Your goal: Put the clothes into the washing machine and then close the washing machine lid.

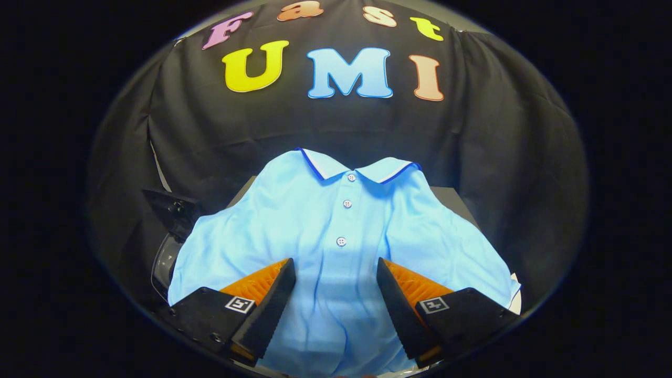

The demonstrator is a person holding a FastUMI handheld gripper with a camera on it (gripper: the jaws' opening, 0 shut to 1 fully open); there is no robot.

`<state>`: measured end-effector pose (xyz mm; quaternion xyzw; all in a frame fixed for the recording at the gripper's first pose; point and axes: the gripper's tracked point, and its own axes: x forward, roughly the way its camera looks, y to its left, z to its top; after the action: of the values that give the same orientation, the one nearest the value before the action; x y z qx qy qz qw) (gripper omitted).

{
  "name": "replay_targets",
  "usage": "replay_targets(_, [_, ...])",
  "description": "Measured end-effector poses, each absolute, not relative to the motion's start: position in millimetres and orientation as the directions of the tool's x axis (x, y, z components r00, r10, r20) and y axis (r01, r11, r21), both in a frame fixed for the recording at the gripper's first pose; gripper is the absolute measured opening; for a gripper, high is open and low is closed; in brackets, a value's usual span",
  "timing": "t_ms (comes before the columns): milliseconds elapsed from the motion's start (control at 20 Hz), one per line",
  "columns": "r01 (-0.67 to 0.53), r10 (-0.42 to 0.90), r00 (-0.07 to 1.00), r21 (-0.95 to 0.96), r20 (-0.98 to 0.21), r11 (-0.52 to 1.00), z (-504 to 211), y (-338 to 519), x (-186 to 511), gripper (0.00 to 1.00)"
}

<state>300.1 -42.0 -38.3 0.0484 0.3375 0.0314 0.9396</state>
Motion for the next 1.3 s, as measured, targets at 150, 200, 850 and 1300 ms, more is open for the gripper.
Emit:
replay_targets(150, [-0.037,0.107,0.758,0.122,-0.643,0.992,-39,-40,301,0.97])
replay_targets(200, [-0.049,0.114,0.759,0.118,-0.641,0.992,-38,-40,302,0.97])
replay_targets(850, [-0.105,0.140,0.751,0.093,-0.646,0.990,-37,-34,307,0.47])
replay_targets(1300, [-0.097,0.188,0.776,0.180,-0.601,0.979,-27,-34,304,0.02])
